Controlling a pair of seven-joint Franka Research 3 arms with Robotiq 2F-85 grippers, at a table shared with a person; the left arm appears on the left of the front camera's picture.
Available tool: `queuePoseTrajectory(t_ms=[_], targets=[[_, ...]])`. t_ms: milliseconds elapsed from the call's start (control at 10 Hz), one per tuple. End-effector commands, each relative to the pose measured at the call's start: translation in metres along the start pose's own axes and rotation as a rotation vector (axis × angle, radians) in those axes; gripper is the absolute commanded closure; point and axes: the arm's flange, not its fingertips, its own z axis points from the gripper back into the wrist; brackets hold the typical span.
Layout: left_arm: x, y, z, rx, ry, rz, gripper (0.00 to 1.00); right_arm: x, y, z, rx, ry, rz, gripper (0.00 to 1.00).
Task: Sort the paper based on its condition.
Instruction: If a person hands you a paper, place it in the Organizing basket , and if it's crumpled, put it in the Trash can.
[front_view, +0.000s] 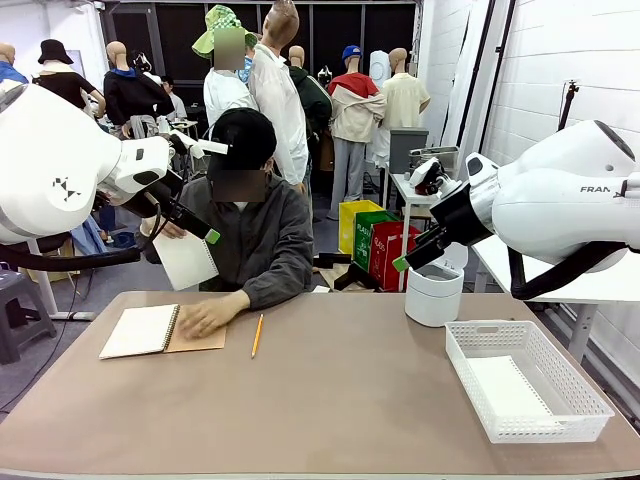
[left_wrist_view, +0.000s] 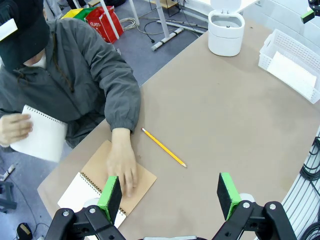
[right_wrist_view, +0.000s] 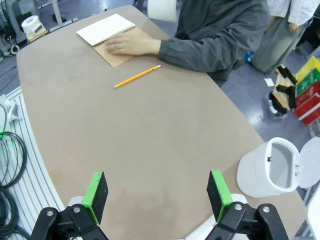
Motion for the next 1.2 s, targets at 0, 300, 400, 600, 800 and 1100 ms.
queuePoseTrajectory(t_ms=[0,300,400,600,800,1100], targets=[[-0.0004,-0.0002,0.0001,0.003,0.001,0.014,0.0,-0.0014,-0.0013,-0.0018,0.011,-0.003,-0.003,0.0],[-0.0004,-0.0002,0.0001,0.003,0.001,0.014,0.0,-0.0014,-0.0013,-0.0018,0.011,-0.003,-0.003,0.0],[-0.0004,-0.0002,0.0001,0.003,0.001,0.014,0.0,-0.0014,-0.0013,-0.0018,0.011,-0.003,-0.003,0.0],[-0.0004,-0.0002,0.0001,0.003,0.001,0.014,0.0,-0.0014,-0.0013,-0.0018,0.011,-0.003,-0.003,0.0],[-0.0004,-0.0002,0.0001,0.003,0.001,0.014,0.0,-0.0014,-0.0013,-0.0018,0.011,-0.003,-0.003,0.0],[-0.0004,-0.0002,0.0001,0.003,0.001,0.014,0.0,-0.0014,-0.0013,-0.0018,0.011,-0.003,-0.003,0.0]])
